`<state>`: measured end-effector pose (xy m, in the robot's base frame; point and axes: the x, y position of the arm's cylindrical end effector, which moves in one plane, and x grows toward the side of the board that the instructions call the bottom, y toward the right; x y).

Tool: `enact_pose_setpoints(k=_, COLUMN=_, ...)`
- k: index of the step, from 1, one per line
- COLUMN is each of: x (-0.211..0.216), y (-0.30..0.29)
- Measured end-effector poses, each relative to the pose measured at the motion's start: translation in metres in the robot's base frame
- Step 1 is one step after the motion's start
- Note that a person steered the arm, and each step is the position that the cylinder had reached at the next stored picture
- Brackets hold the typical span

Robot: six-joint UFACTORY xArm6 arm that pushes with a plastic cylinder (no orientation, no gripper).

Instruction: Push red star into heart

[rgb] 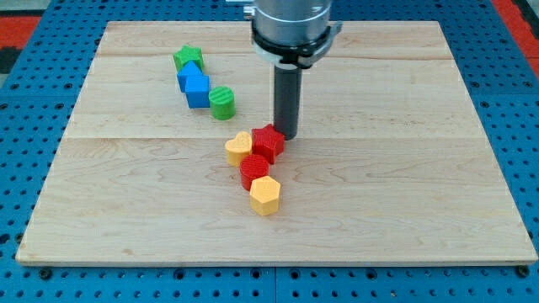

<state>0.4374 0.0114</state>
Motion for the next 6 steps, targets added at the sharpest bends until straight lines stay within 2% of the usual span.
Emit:
enact_pose_setpoints(k=1, x=0.000, y=-0.008)
enact_pose_setpoints(k=2, x=0.018, y=-0.031)
enact_pose_setpoints(k=3, x=0.036, y=-0.019)
enact_pose_setpoints(k=4, x=0.010, y=0.012)
enact_pose_setpoints(k=5, x=0.004, y=-0.052)
enact_pose_setpoints(k=6, x=0.001, y=-0.085)
